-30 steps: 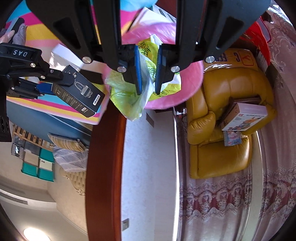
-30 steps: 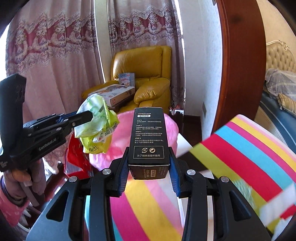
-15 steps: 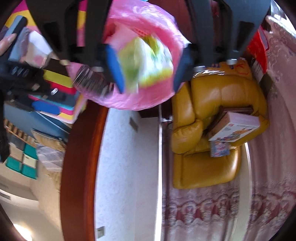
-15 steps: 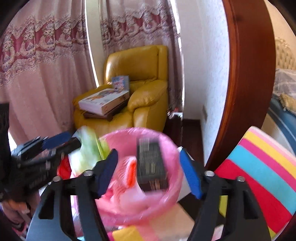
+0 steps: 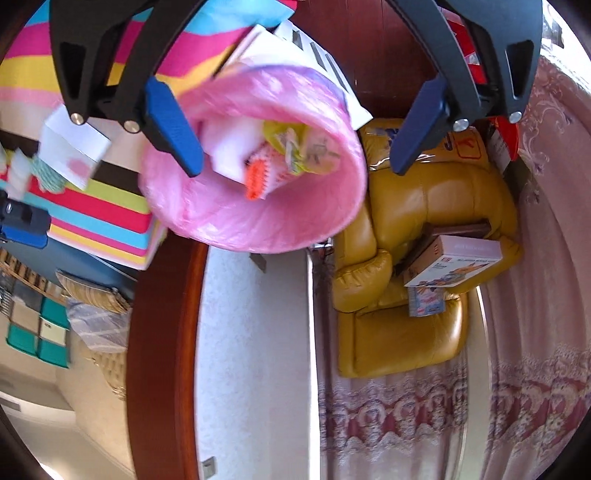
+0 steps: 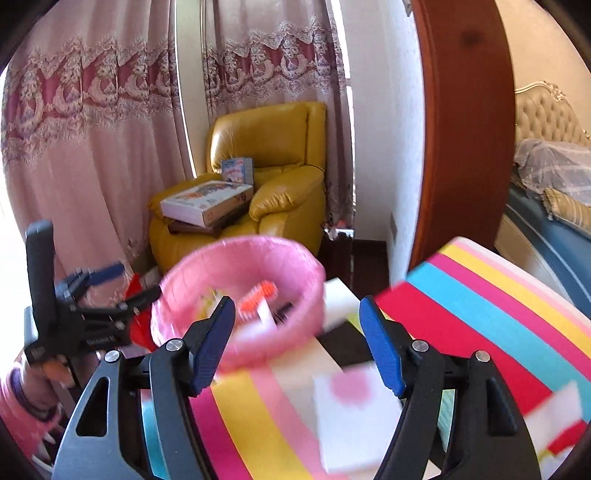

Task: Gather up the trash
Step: 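Move both open grippers back over the table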

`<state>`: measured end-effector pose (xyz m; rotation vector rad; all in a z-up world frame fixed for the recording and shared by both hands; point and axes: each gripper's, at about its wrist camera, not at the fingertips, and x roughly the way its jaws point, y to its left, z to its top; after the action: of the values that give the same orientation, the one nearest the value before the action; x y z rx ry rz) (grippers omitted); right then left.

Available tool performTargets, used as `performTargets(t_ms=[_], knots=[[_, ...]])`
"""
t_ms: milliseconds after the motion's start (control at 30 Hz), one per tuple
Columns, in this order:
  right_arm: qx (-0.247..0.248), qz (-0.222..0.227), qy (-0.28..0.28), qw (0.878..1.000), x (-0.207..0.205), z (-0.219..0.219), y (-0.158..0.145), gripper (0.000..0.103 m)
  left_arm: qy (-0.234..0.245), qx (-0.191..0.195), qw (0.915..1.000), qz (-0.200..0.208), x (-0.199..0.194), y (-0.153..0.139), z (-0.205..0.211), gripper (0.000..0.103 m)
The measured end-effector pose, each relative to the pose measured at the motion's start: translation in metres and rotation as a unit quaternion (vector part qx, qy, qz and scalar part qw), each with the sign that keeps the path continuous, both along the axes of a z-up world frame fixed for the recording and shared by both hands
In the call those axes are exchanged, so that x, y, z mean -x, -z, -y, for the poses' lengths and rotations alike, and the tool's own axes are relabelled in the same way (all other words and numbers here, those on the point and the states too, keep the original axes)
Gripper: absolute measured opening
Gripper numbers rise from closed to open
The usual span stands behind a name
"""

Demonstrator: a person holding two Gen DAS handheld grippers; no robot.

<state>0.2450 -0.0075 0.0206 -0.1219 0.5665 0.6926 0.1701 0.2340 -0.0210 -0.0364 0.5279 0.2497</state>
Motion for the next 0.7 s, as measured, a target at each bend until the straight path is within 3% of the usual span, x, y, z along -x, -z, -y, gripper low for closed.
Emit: performTargets(t_ms=[333, 700], knots=[[0.045, -0.007, 0.053, 0.998, 0.059, 0.091, 0.04, 0.069, 0.081, 0.011, 0.9965, -0.02, 0.012, 0.016, 0.075, 0.098], [0.065, -0.022, 0.138, 0.988, 0.095, 0.184, 0.07, 0.073, 0.133, 0.016, 0.9897, -0.051, -0.003, 0.04, 0.17, 0.098]])
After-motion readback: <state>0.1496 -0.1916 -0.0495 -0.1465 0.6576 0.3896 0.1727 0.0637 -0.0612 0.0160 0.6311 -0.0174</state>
